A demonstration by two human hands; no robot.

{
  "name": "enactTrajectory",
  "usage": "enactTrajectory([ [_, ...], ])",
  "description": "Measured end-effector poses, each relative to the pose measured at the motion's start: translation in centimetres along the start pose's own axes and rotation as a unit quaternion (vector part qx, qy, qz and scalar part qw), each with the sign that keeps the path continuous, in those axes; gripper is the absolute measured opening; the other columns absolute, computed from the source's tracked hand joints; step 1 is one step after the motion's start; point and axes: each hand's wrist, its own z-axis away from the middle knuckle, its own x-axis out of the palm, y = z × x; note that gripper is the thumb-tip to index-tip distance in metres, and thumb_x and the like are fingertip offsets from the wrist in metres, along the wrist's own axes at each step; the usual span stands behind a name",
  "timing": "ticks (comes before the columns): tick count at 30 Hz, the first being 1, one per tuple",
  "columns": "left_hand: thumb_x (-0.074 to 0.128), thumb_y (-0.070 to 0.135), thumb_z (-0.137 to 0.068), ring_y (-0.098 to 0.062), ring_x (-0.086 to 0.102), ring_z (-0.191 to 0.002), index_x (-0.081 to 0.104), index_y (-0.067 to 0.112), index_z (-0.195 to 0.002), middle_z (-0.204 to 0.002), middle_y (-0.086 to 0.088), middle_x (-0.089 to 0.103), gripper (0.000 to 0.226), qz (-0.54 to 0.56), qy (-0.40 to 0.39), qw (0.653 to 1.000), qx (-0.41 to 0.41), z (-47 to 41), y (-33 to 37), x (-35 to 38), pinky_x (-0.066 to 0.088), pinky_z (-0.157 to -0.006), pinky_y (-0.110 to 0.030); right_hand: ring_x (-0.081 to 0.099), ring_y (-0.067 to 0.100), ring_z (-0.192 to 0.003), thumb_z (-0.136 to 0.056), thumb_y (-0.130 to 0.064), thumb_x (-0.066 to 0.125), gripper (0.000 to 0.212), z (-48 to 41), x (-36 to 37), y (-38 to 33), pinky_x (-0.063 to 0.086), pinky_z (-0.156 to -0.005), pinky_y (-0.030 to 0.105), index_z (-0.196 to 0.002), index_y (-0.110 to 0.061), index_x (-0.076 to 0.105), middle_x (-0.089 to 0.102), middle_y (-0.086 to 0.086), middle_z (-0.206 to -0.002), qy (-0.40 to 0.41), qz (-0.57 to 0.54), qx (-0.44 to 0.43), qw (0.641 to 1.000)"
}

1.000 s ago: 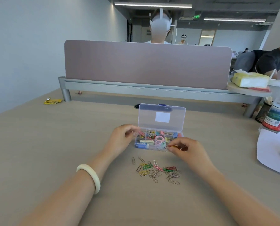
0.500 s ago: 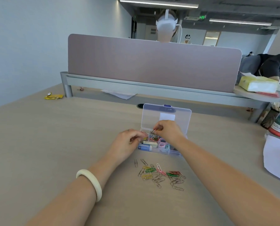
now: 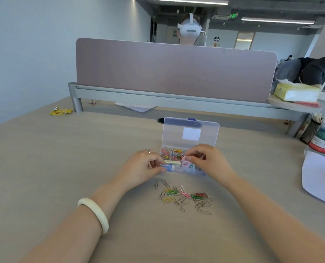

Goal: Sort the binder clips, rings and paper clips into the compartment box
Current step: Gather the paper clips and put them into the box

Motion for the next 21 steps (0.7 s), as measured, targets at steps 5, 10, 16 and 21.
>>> enactTrajectory([
  [5,0.081,0.038,-0.06,0.009,0.048,-0.069,0.066,0.028,-0.1,-0.088,0.01,0.053,0.044,-0.027,-0.168,0.984,-0.056,1.3,-0.6,-1.5,0.038,-0.062,-0.007,0.049,-0.006,-0.06,-0.073,-0.025,0.076,0.025,4.4,-2.4,1.0,0.039,-0.062,0.007,-0.098,-0.024,0.068,0.059,-0.011,-0.073,-0.171,0.051,0.04,0.983],
  [10,0.083,0.037,-0.058,0.012,0.045,-0.068,0.06,0.035,-0.106,-0.093,0.011,0.05,0.053,-0.036,-0.233,0.971,-0.05,1.6,0.1,-1.0,0.037,-0.064,-0.008,0.045,-0.001,-0.067,-0.064,-0.037,0.081,0.064,5.8,-3.9,2.1,0.038,-0.066,0.012,-0.121,-0.032,0.05,0.048,-0.013,-0.085,-0.302,0.139,0.065,0.941],
  [16,0.077,0.028,-0.069,-0.001,0.046,-0.067,0.066,0.026,-0.099,-0.078,0.014,0.049,0.032,-0.006,-0.206,0.978,-0.009,1.6,1.6,1.2,0.037,-0.062,-0.01,0.044,0.003,-0.061,-0.076,-0.03,0.072,0.023,5.8,-0.7,1.7,0.037,-0.06,0.017,-0.095,-0.022,0.062,0.05,-0.012,-0.071,-0.192,0.09,0.011,0.977],
  [21,0.078,0.027,-0.069,-0.006,0.047,-0.066,0.066,0.025,-0.098,-0.076,0.014,0.053,0.032,0.008,-0.188,0.982,0.005,1.6,2.6,1.6,0.038,-0.059,-0.012,0.047,0.003,-0.066,-0.077,-0.026,0.072,0.028,5.7,0.3,1.0,0.039,-0.064,0.012,-0.103,-0.02,0.063,0.052,-0.012,-0.075,-0.145,0.046,-0.009,0.988],
])
